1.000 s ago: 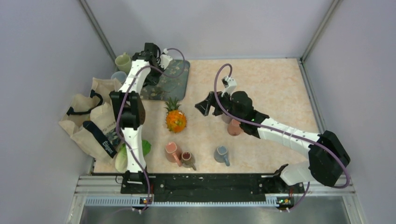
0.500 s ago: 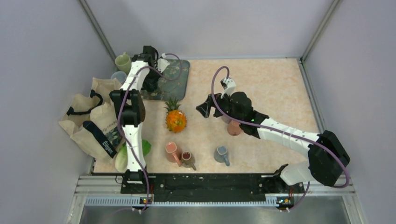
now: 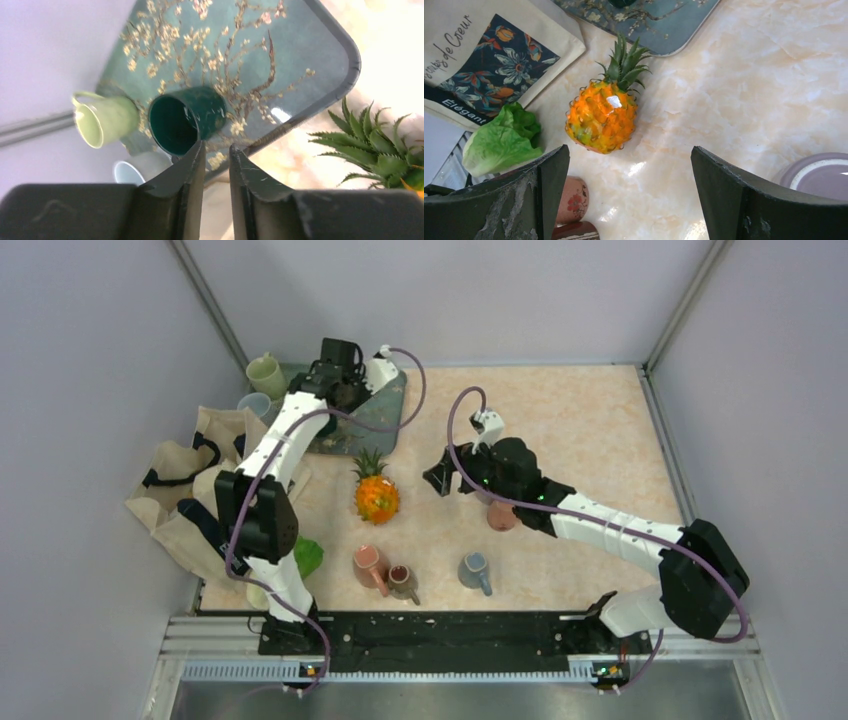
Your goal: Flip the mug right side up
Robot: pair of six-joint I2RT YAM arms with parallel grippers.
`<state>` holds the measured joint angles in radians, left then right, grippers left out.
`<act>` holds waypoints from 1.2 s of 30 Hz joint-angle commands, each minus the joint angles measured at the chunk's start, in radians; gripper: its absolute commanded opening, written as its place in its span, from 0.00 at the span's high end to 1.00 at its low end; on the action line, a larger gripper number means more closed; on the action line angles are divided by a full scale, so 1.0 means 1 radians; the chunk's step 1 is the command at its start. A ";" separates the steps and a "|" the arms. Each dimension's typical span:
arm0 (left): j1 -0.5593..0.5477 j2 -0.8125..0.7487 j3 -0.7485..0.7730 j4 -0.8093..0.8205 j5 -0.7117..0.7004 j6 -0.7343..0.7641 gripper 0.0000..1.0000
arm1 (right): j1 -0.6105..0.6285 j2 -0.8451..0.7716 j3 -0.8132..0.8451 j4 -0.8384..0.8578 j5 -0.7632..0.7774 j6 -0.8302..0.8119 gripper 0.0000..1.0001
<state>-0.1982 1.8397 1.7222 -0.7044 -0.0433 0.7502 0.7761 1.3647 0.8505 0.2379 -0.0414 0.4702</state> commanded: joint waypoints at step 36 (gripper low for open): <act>0.238 0.710 0.454 0.581 -0.322 0.371 1.00 | 0.006 -0.103 -0.005 -0.139 0.220 -0.081 0.09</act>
<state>0.0074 2.5000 2.0644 -0.2687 -0.3794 1.0744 0.7761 1.2835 0.7876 0.1276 0.1390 0.4030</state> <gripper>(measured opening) 0.010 0.912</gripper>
